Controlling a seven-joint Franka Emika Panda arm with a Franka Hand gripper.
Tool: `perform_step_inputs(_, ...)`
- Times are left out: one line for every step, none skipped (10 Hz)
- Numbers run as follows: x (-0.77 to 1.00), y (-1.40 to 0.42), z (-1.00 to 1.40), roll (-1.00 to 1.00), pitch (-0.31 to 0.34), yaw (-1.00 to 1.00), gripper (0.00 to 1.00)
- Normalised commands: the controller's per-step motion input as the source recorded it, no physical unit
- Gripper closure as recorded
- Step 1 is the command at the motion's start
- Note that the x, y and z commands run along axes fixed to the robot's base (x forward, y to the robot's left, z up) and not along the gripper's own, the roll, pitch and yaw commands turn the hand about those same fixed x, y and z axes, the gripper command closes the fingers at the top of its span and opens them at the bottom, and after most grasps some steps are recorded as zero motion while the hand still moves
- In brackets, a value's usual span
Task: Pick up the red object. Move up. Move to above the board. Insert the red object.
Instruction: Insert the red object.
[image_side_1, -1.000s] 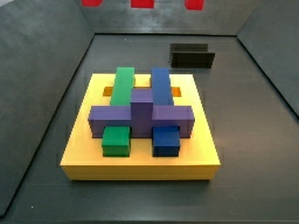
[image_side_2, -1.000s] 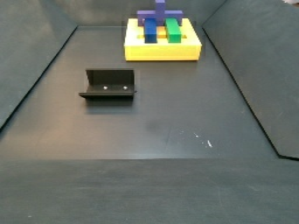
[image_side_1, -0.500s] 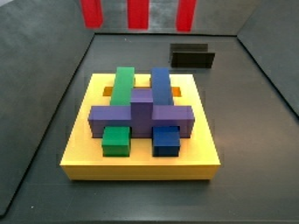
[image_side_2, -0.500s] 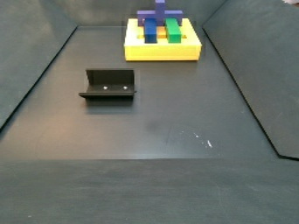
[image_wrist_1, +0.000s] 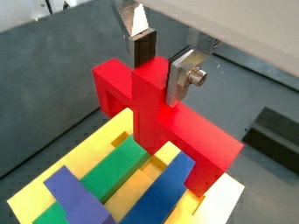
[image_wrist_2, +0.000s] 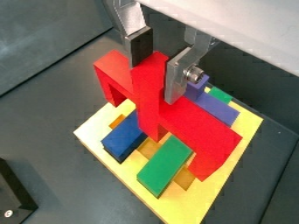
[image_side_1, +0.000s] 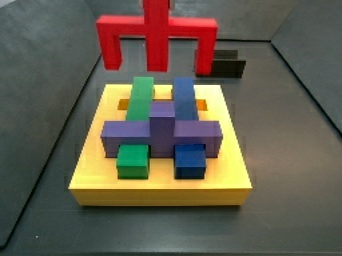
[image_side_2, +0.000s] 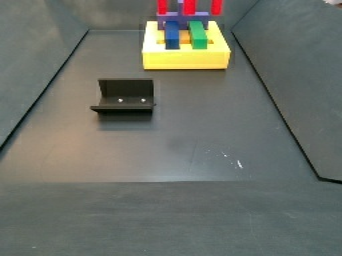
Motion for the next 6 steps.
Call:
perform_step_inputs(0.15,0.00,-0.37,0.00,-0.003,0.00,1.00)
perform_step_inputs(0.20,0.00,-0.32,0.07,0.000,0.00,1.00)
perform_step_inputs(0.24,0.00,-0.34,0.12,0.000,0.00,1.00)
perform_step_inputs(0.19,0.00,-0.39,0.14,0.000,0.00,1.00)
perform_step_inputs(0.00,0.00,-0.33,0.13,-0.011,0.00,1.00)
perform_step_inputs(0.05,0.00,-0.27,0.14,0.000,0.00,1.00)
